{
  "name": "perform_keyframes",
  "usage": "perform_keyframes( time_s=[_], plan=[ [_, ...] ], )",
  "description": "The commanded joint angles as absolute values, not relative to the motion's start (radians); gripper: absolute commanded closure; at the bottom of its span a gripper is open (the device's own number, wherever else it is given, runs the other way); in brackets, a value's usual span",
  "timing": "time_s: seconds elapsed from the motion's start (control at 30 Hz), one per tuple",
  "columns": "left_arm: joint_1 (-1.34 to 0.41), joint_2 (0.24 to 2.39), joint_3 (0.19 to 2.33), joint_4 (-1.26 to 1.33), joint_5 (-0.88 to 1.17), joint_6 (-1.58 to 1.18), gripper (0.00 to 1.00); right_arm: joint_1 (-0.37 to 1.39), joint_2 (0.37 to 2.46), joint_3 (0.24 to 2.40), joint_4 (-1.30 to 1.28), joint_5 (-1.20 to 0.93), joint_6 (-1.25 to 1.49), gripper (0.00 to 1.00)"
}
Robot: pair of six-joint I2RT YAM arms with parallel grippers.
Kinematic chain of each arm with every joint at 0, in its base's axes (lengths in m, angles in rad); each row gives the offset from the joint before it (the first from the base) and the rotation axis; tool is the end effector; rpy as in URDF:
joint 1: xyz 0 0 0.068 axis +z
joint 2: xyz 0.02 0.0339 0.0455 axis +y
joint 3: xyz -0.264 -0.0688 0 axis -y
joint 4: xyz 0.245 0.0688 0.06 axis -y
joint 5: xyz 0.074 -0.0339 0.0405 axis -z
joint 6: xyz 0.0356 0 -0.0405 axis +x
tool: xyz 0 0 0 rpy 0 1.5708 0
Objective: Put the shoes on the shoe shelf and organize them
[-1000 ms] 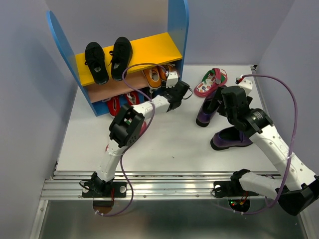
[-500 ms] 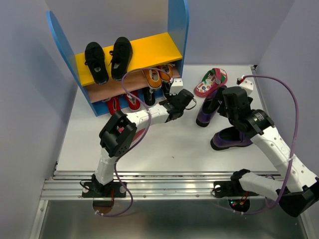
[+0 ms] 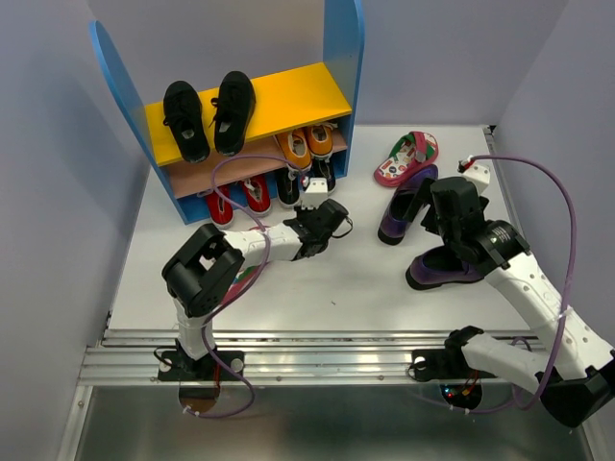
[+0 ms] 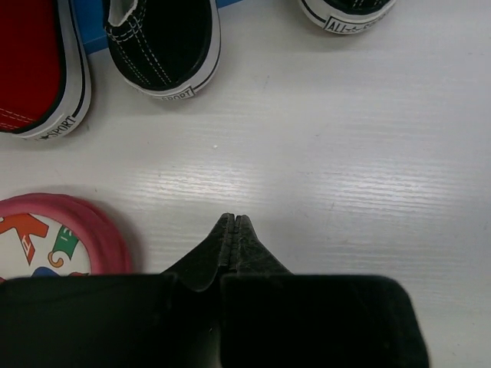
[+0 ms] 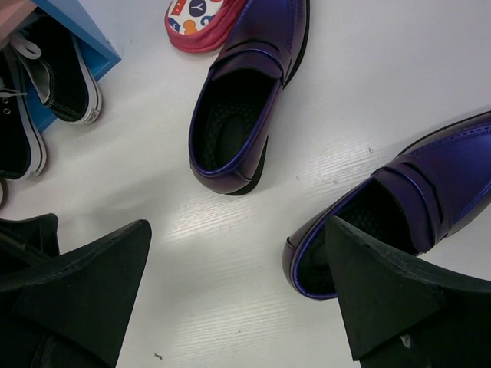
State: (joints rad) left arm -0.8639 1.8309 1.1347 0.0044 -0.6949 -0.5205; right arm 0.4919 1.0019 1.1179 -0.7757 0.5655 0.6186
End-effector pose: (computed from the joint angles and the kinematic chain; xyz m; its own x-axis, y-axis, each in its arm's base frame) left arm 0.2722 -0.2836 0.1929 -0.4906 -0.0137 -0.8713 0.0228 0.9993 -0.0286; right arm 0.1821 0.0760 0.3601 -0.4549 0.3117 -0.8342 0.2924 0.9371 0.1907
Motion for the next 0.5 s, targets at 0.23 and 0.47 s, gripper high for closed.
perform_keyframes(
  time_s=[0.23, 0.47],
  plan=[
    [-0.761, 1.862, 1.086, 0.247, -0.704, -0.362, 1.0, 0.488, 0.976, 1.117, -0.739, 0.572, 0.62, 0.0],
    [-0.716, 1.937, 1.109, 0.354, -0.689, -0.273, 1.0, 0.488, 0.971, 1.123, -0.758, 0.571, 0.634, 0.0]
  ],
)
